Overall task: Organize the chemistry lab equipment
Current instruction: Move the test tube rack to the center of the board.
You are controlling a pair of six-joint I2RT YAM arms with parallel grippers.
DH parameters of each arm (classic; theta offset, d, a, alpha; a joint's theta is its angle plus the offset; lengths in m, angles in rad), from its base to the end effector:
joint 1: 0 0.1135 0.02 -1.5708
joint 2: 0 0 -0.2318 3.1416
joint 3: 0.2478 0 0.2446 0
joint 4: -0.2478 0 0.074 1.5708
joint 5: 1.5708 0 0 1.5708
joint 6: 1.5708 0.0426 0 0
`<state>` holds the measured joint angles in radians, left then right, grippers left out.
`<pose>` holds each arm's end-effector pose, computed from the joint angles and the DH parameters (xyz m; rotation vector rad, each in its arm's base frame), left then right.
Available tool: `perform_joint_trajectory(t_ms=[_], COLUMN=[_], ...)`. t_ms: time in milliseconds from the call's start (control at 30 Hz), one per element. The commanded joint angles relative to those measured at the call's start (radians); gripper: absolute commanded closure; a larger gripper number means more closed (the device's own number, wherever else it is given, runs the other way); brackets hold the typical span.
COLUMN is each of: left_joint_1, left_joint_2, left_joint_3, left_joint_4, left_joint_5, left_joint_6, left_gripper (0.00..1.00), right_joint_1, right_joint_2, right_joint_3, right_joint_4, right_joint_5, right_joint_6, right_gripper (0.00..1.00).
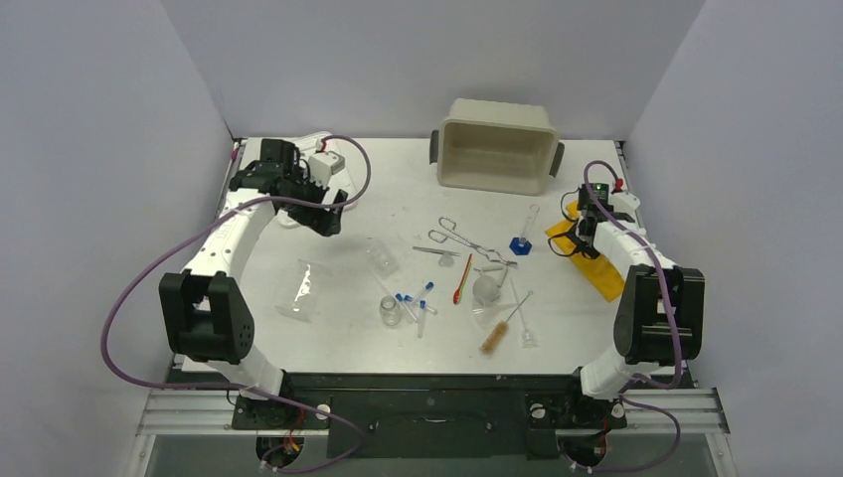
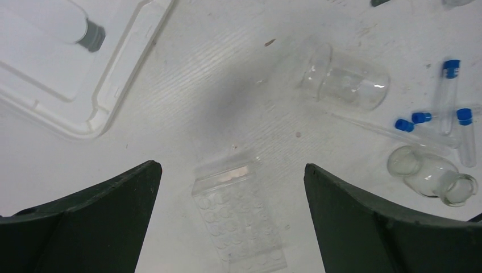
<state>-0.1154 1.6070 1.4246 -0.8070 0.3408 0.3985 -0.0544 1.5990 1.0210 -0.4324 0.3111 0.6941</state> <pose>0.3313 -0.0527 0.2657 0.7607 2.3881 -0.3208 0.3176 -0.0304 0.1689 1.0240 2.2971 -0.1467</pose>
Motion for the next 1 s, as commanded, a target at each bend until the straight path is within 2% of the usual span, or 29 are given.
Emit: perform_joint_trajectory(t_ms=[0, 100, 200, 400, 667, 767, 933, 967], left_joint_1=[0.068, 0.105, 0.110, 0.125, 0.187, 0.190, 0.190, 0.189], left_joint_2=[0.047, 0.049, 0.034, -0.015, 0.012, 0.030, 0.063, 0.069], left_joint_3=[0.034, 0.009, -0.048, -0.192, -0.244, -0.258, -0.281, -0.282], left_joint_4=[-0.023, -0.068, -0.099, -0.079, -0.056, -0.036, -0.017, -0.017], left_joint_5=[-0.091, -0.103, -0.102, -0.111, -0.093, -0.069, -0.022, -0.014], left_joint_6=[0.002, 0.031, 0.071, 0.111, 0.123, 0.127, 0.148, 0.156], left_gripper=[0.03, 0.03, 0.03, 0.03, 0.03, 0.03, 0.00, 0.05], right_joint_1=[0.007, 0.040, 0.127, 0.269, 0.531, 0.656, 0.768, 0.785], right_joint_2=[-0.037, -0.077, -0.133, -0.264, -0.398, -0.388, -0.336, -0.314], right_joint_3=[-0.011, 0.001, 0.018, 0.041, -0.004, 0.006, 0.030, 0.033], right_joint_4=[0.024, 0.010, -0.019, -0.106, -0.154, -0.158, -0.098, -0.086], right_joint_5=[0.033, 0.041, 0.051, 0.088, 0.147, 0.156, 0.087, 0.061], right_joint_6=[0.011, 0.003, 0.000, -0.003, -0.024, -0.029, -0.063, -0.068], right_gripper=[0.62, 0.56, 0.50, 0.42, 0.44, 0.46, 0.46, 0.46])
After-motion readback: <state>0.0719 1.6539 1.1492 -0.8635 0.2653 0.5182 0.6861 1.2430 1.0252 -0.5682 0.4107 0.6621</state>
